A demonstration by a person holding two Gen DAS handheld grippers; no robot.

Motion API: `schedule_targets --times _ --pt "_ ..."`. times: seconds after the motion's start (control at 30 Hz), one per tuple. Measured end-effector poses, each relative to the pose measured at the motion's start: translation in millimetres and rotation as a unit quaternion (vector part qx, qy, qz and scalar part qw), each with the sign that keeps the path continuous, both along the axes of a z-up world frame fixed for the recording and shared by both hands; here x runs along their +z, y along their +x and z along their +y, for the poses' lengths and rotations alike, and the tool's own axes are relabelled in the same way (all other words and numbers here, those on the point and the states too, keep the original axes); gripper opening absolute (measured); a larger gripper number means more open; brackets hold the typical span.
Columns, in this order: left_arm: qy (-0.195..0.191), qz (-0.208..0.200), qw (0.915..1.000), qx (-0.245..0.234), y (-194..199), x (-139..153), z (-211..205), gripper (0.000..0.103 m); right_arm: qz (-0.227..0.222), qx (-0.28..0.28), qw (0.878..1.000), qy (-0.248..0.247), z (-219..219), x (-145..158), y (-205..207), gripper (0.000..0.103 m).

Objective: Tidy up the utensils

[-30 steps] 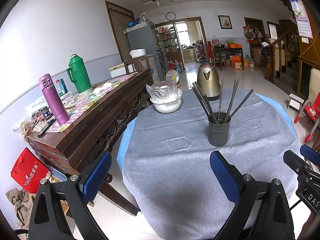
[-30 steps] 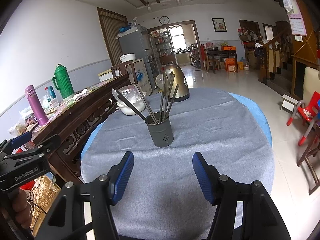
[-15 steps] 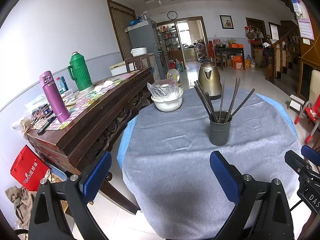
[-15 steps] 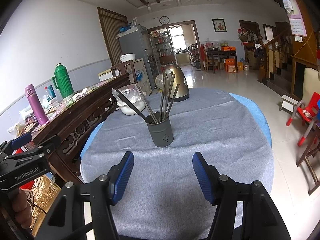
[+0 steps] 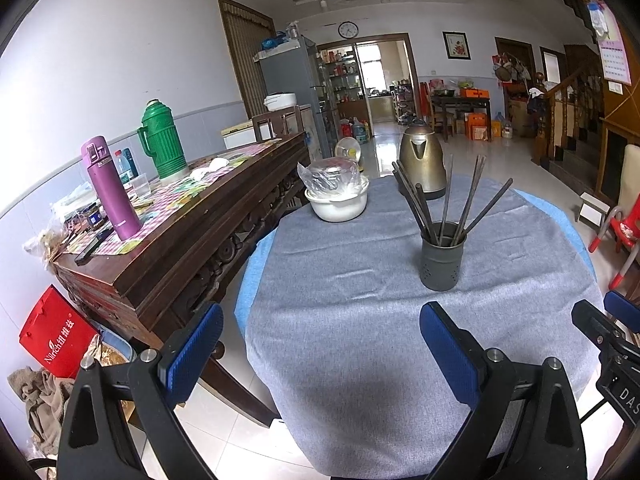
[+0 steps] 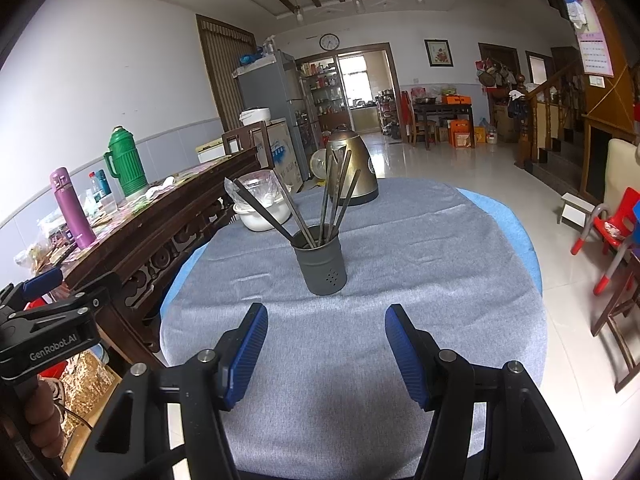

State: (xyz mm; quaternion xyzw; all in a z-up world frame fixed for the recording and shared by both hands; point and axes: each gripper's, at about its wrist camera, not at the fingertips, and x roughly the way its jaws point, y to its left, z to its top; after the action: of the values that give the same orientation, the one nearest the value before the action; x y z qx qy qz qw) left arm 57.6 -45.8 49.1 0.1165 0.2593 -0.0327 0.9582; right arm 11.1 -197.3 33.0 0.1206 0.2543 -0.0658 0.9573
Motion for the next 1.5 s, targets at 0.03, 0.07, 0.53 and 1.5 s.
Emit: schedule_targets --times 0.03,0.07,0.53,1.5 --pt "0.001 0.000 1.0000 0.000 0.2 0.1 0.2 0.099 0.000 0.000 1.000 -0.001 -0.2 -0.1 -0.4 0.065" --pt "0.001 0.000 1.0000 0.000 -0.2 -0.4 -0.1 0.099 0.000 0.000 1.000 -0.001 -0.2 -0.3 -0.3 0.065" --pt "0.003 0.010 0.9999 0.000 -0.5 -4.5 0.2 0.099 0.004 0.002 1.000 -0.003 0.9 -1.2 1.6 0.065" --pt "-0.003 0.010 0.9999 0.009 2.8 -4.7 9.7 0.099 -0.004 0.009 1.000 -0.017 7.6 6.9 0.8 0.065"
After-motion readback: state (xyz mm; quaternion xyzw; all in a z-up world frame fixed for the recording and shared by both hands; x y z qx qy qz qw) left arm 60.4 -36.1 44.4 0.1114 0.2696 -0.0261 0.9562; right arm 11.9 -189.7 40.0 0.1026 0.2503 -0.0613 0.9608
